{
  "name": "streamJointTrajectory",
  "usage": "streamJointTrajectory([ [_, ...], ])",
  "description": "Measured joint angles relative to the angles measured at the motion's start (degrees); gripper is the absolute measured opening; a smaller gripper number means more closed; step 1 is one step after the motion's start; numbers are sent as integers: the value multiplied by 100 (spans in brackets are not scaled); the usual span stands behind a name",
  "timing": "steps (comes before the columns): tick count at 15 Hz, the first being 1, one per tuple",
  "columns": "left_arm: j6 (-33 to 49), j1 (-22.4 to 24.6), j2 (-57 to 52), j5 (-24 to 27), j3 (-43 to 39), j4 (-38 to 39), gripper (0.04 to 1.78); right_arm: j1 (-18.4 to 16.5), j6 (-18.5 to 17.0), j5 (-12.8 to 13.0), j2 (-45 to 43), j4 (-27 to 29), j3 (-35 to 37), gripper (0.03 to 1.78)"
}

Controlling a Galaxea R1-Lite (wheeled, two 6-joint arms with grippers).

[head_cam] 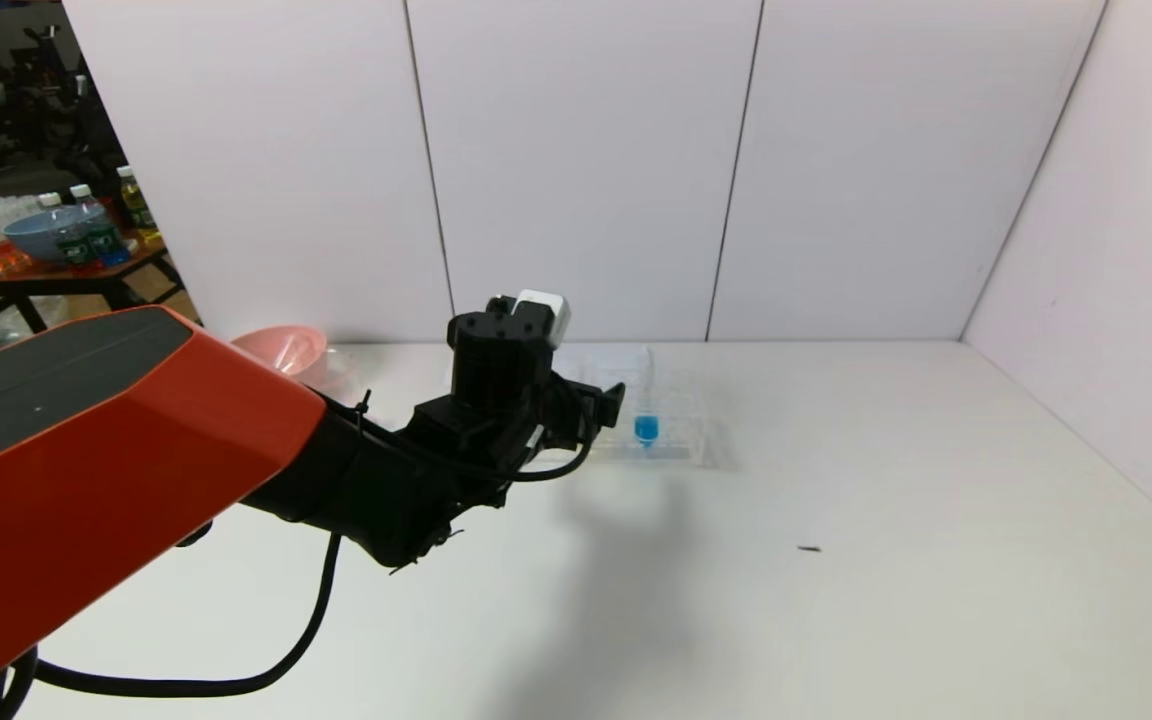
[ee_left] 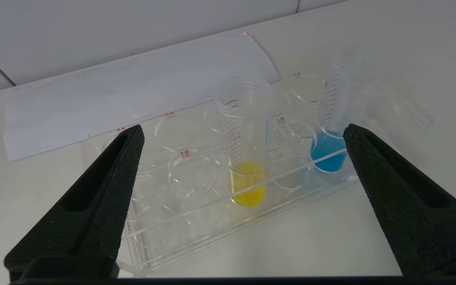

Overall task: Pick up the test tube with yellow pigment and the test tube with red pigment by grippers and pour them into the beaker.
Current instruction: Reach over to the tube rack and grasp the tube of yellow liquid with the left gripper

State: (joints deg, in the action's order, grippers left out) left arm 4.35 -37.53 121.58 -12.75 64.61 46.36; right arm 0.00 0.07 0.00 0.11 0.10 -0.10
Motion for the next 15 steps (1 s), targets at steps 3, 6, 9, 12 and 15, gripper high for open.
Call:
streamJointTrajectory([
  [3, 7, 5, 218, -12, 167, 11, 176, 0, 0, 0, 0, 0, 0, 170],
  [6, 5, 50, 354, -22, 245, 71, 176, 0, 0, 0, 0, 0, 0, 170],
  [9, 0, 74, 456, -89, 336, 132, 176, 0, 0, 0, 0, 0, 0, 170],
  [12, 7, 79, 538, -94, 410, 162, 176, 0, 0, 0, 0, 0, 0, 170],
  [15, 18, 80, 588, -102, 471, 165, 176, 0, 0, 0, 0, 0, 0, 170],
])
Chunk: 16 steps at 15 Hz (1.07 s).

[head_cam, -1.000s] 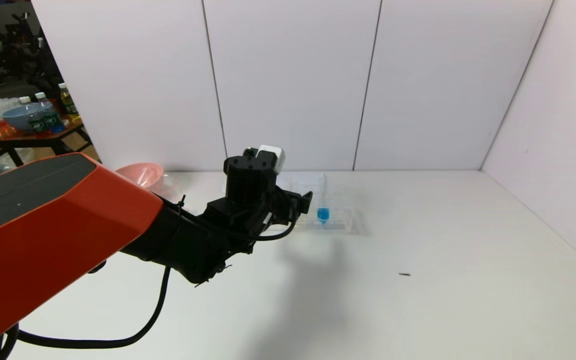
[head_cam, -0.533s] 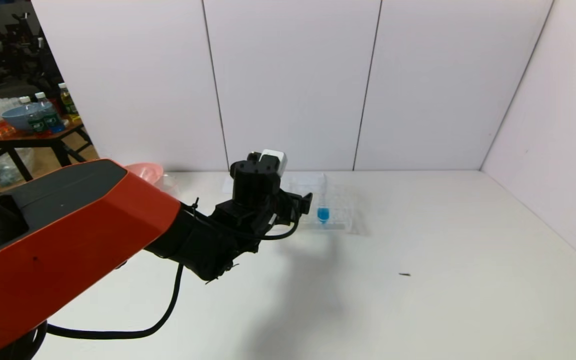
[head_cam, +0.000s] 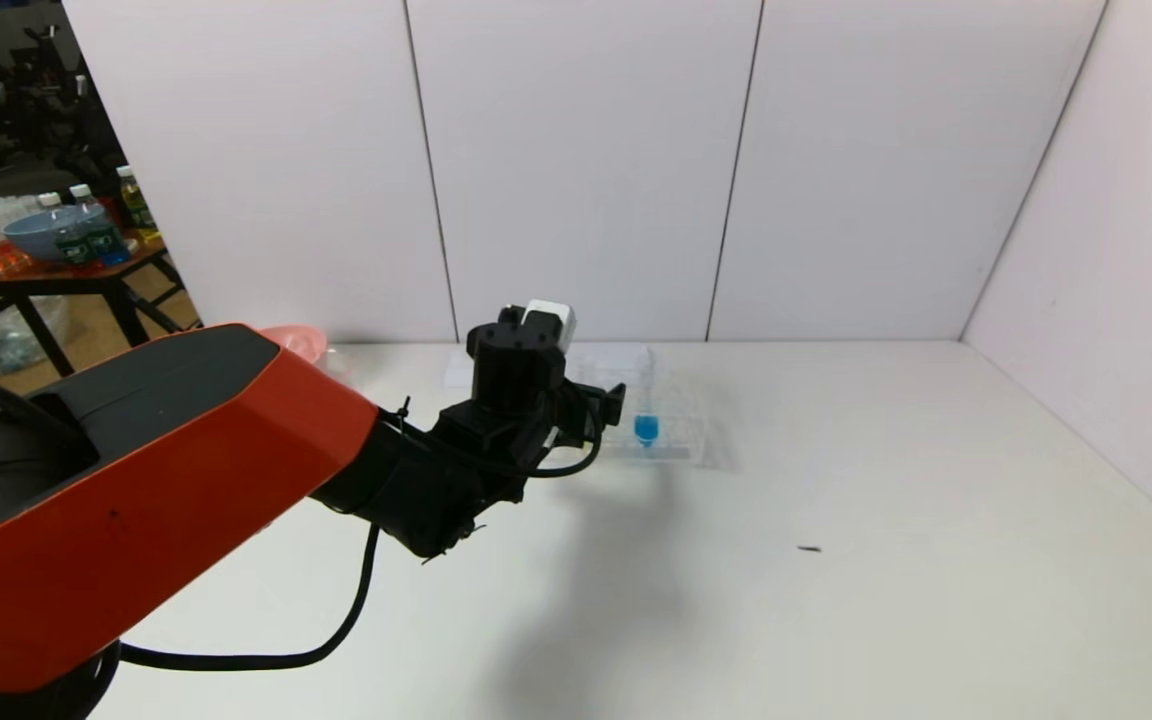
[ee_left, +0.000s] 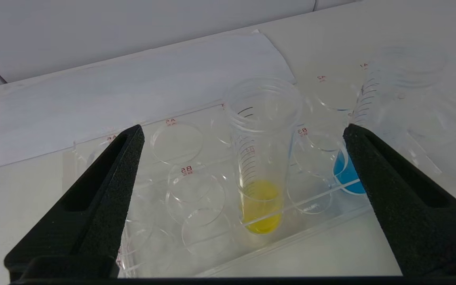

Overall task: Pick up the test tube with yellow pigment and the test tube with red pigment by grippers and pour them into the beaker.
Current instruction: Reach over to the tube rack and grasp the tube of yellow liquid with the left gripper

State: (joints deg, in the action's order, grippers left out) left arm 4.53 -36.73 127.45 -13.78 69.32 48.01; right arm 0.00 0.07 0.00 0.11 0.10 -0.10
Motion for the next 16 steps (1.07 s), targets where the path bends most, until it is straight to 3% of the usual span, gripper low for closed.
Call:
streamJointTrajectory([
  [11, 23, -34, 96, -89, 124, -16, 174, 0, 0, 0, 0, 0, 0, 170],
  [13, 26, -41, 105, -66, 124, -20, 161, 0, 0, 0, 0, 0, 0, 170],
  [16, 26, -54, 110, -61, 122, -22, 123, 0, 0, 0, 0, 0, 0, 170],
])
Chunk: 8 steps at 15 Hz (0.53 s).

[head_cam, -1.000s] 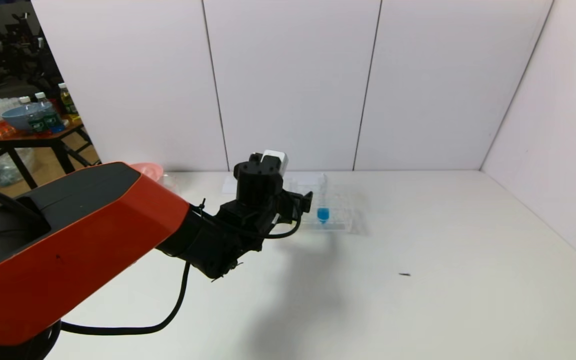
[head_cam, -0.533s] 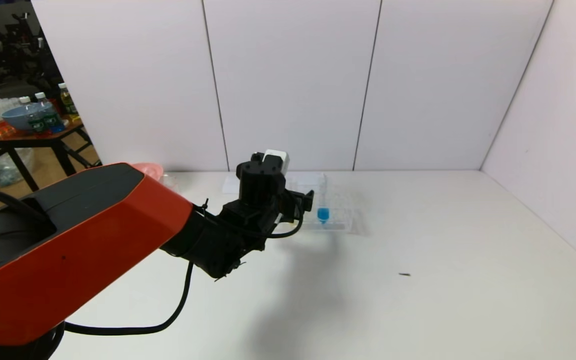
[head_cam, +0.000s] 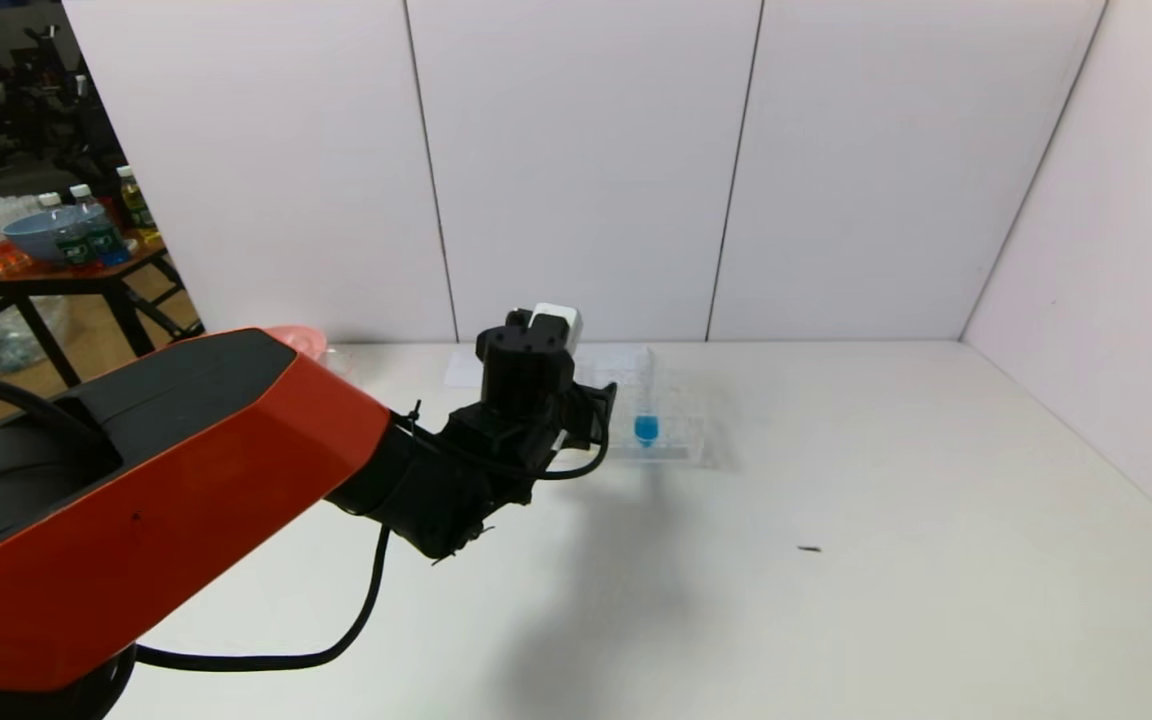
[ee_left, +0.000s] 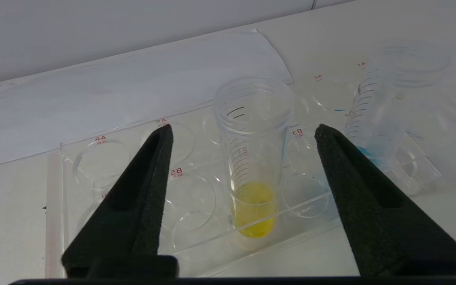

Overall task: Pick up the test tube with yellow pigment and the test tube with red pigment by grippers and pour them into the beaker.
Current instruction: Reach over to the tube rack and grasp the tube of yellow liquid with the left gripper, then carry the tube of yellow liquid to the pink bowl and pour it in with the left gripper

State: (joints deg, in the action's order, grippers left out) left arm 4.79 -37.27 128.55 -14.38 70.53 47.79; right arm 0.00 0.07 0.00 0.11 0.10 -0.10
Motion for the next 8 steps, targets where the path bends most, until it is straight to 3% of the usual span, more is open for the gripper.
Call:
streamJointTrajectory([
  [4, -6, -29, 1, 2, -22, -9, 52, 0, 0, 0, 0, 0, 0, 170],
  [8, -6, -52, 0, -2, -41, -2, 45, 0, 0, 0, 0, 0, 0, 170],
])
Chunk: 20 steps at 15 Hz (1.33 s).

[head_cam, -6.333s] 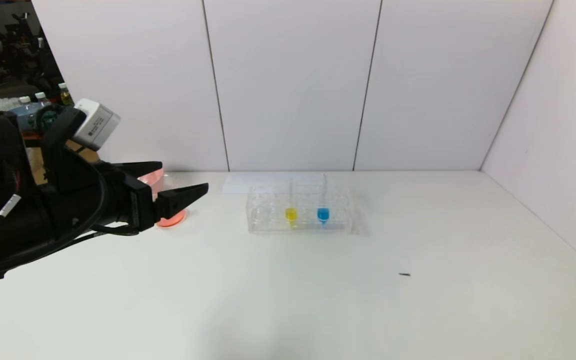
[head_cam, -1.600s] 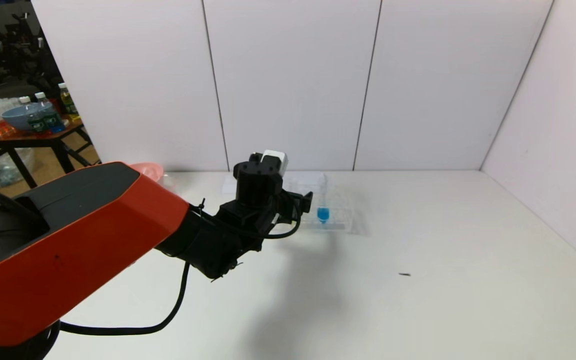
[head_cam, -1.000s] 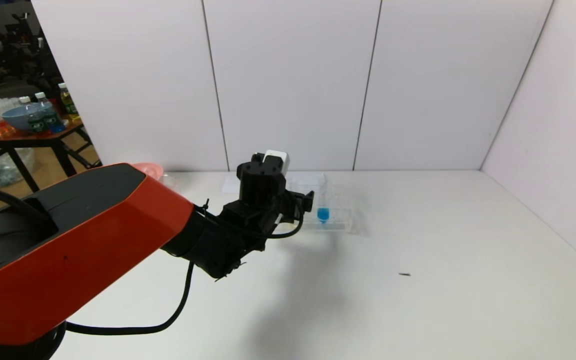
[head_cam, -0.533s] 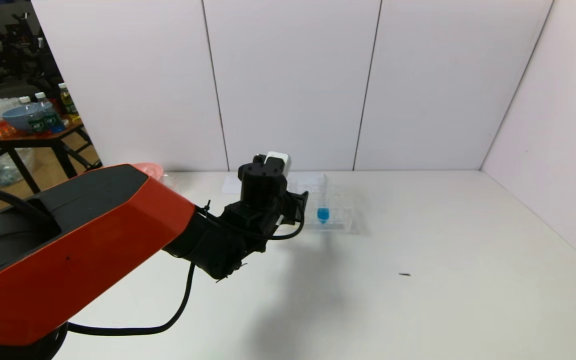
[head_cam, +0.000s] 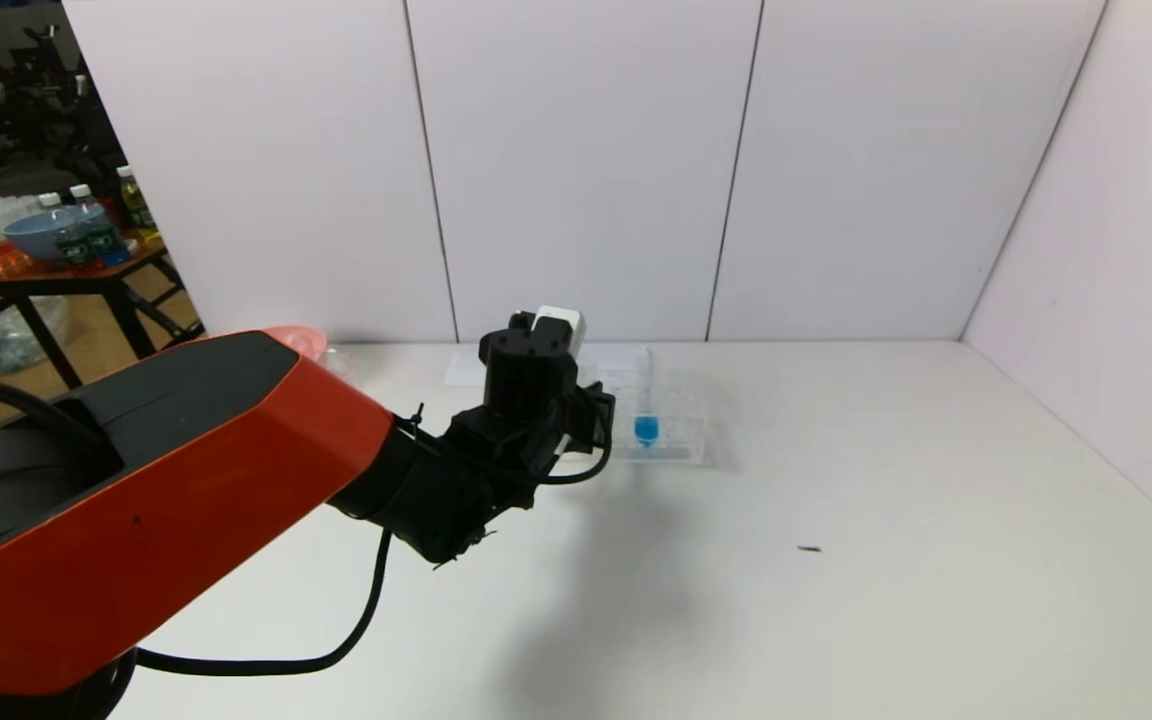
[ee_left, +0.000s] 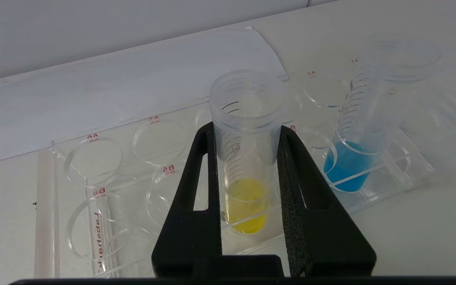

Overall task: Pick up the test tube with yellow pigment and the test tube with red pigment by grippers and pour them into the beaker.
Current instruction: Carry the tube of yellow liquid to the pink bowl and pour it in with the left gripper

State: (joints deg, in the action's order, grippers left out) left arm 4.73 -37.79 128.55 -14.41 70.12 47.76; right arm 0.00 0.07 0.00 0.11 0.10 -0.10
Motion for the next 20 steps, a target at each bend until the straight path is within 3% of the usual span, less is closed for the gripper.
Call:
streamJointTrajectory([
  [20, -215, -16, -634, 20, -50, -105, 45, 0, 0, -2, 0, 0, 0, 170],
])
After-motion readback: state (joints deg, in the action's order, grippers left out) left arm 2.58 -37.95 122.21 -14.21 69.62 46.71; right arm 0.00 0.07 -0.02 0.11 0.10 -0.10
